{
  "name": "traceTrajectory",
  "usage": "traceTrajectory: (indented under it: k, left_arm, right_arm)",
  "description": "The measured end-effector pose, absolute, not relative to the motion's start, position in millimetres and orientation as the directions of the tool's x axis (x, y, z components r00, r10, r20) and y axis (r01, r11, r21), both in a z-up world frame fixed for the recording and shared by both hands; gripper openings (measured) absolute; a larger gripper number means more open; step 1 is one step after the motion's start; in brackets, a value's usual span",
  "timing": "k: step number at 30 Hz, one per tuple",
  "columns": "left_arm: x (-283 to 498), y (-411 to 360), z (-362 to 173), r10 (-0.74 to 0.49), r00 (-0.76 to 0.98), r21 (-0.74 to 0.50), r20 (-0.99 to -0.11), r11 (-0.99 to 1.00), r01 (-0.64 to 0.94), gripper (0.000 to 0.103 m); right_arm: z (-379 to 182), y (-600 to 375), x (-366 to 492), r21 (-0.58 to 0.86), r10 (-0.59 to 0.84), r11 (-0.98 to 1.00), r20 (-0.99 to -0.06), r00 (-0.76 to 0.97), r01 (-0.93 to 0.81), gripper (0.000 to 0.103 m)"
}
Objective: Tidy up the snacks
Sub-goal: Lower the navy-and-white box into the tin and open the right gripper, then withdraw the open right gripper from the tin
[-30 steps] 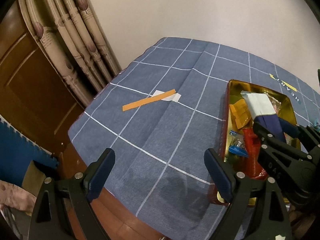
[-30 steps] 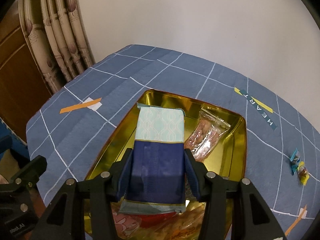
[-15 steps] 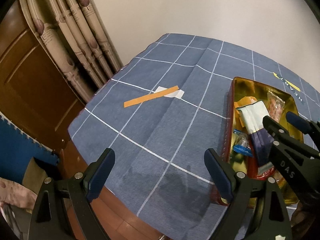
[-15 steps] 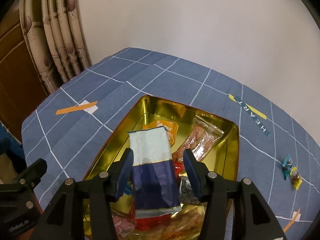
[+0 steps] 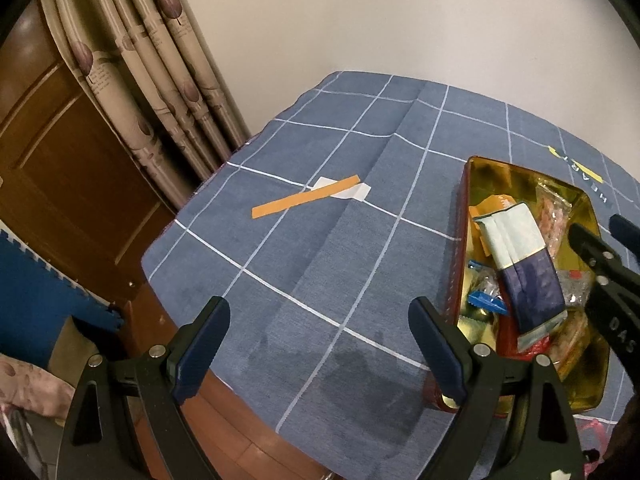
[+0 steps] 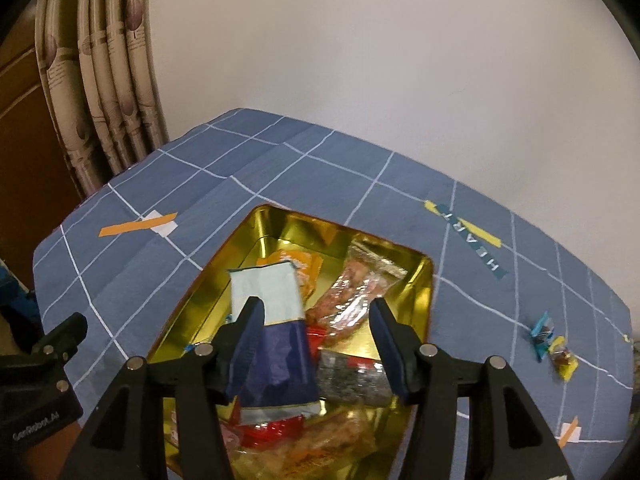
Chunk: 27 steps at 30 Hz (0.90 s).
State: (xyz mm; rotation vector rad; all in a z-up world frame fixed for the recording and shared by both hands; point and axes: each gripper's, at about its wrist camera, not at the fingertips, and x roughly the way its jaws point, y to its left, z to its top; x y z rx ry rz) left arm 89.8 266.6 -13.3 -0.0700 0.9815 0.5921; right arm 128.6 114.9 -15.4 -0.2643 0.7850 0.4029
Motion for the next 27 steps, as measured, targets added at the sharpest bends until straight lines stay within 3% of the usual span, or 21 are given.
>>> traceTrajectory:
  k: [21,27]
  left_arm:
    - [87,211,5,0.499,0.486,0.294,-0.718,0.850,-0.437,0.090]
    - [97,169,22,0.441,0.539,0.302,-0.718,0.895,-0.329,0.091]
  right_arm:
    - [5,34,118,-0.087,0.182,0.940,-0.692,0.698,-0.331,0.056]
    - [0,-20,114,-0.064,0.160,0.957,-0.696,0.700,-0.283,0.056]
